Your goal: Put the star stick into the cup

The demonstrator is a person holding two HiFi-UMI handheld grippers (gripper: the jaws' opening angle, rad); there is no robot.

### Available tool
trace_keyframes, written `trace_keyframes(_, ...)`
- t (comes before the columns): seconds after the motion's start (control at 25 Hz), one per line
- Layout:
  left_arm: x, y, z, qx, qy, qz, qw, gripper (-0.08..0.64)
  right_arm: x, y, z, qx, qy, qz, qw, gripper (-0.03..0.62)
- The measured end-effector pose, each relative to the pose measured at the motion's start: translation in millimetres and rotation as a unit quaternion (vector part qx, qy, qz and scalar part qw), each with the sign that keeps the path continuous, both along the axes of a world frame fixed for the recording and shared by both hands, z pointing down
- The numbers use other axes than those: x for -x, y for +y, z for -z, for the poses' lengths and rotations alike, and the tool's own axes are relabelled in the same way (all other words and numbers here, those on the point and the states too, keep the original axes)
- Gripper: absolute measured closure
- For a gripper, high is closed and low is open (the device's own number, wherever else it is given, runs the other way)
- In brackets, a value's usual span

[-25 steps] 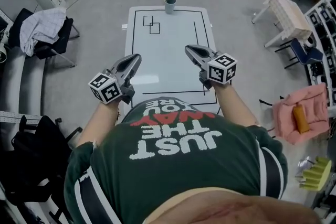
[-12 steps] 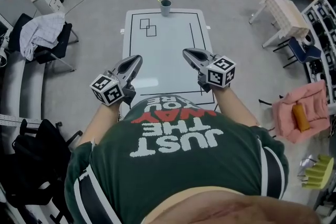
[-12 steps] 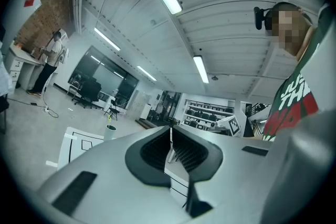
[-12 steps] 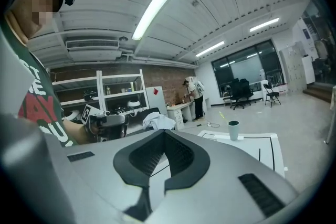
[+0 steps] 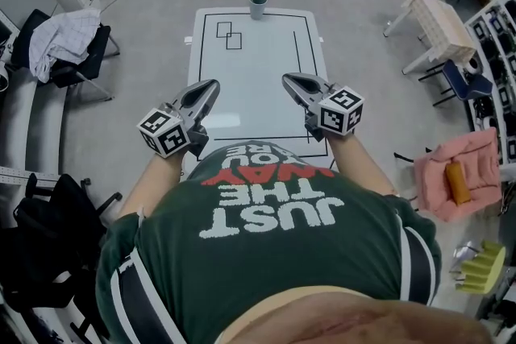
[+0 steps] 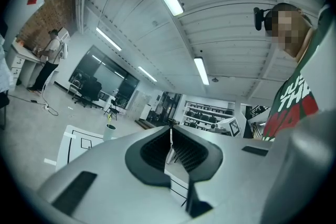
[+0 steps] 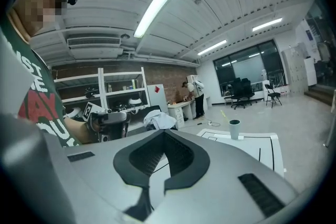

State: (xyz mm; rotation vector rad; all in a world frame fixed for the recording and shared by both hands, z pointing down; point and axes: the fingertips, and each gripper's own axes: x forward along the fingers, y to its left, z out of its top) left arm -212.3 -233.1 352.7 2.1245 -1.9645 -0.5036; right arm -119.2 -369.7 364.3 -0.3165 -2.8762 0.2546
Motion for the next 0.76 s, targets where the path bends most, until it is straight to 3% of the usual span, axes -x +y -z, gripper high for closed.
trace_keyframes(0.76, -10, 0, -4, 0.002, 0.014, -0.014, 0.9998, 0.538, -15, 5, 0, -0.004, 0.001, -0.002, 1.0, 0.558)
